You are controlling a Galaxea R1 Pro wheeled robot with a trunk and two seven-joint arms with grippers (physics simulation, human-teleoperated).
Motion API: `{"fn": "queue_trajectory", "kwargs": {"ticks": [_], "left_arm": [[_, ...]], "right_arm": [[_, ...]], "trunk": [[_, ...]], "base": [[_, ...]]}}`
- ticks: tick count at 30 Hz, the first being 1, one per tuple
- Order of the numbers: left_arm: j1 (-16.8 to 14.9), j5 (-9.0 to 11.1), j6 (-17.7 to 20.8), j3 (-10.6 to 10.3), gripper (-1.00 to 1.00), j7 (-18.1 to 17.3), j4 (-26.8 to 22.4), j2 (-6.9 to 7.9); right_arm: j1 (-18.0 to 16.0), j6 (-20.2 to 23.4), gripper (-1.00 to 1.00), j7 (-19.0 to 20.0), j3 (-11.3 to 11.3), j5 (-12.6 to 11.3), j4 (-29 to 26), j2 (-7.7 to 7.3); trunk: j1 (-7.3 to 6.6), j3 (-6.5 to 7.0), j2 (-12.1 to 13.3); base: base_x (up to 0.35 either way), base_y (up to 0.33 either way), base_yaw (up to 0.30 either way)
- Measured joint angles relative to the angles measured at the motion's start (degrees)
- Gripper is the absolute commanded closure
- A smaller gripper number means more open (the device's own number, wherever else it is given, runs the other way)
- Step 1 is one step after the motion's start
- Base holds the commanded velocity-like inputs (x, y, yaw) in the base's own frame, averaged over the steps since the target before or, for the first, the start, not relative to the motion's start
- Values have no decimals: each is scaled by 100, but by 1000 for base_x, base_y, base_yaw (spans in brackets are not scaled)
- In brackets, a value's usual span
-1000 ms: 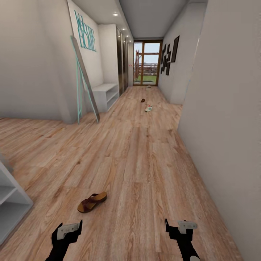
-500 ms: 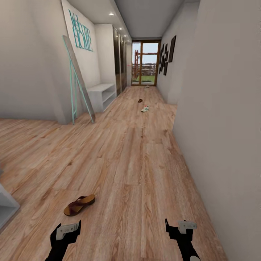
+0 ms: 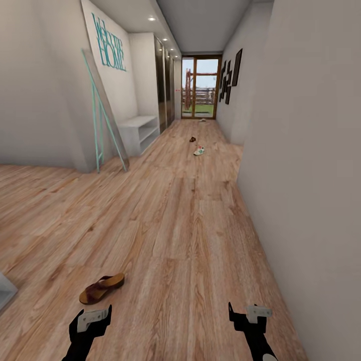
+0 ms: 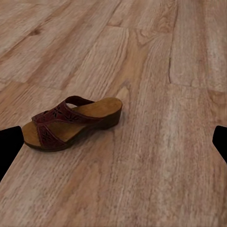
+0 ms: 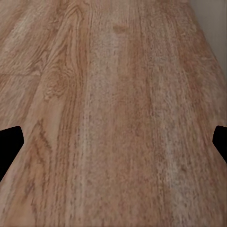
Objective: Pick up the two gym shoes and the two sandals from the corridor floor and place them onto the hallstand (shoe rack) in the corridor, making sure they are on the rack and not on the floor. Arrange them so the two gym shoes are next to each other and the two sandals are next to each other.
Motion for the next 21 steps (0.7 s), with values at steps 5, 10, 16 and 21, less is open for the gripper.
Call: {"fn": "queue_trajectory", "kwargs": {"ticks": [5,10,16,21], "left_arm": [[0,-2,3,3,-100,3,0,-1],[0,0,4,7,-100,4,0,-1],[0,1,5,11,-100,5,1,-1],[0,2,5,16,-100,3,1,-1]], "right_arm": [[0,0,-100,0,2,0,-1,1],[0,0,-100,0,4,0,1,1],[0,0,-100,0,5,0,0,1],[0,0,-100,0,2,0,-1,1]], "trunk": [[0,0,0],[0,0,0],[0,0,0],[0,0,0]], "base": [[62,-20,0],[174,-10,0],[250,-5,0],[286,-1,0]]}}
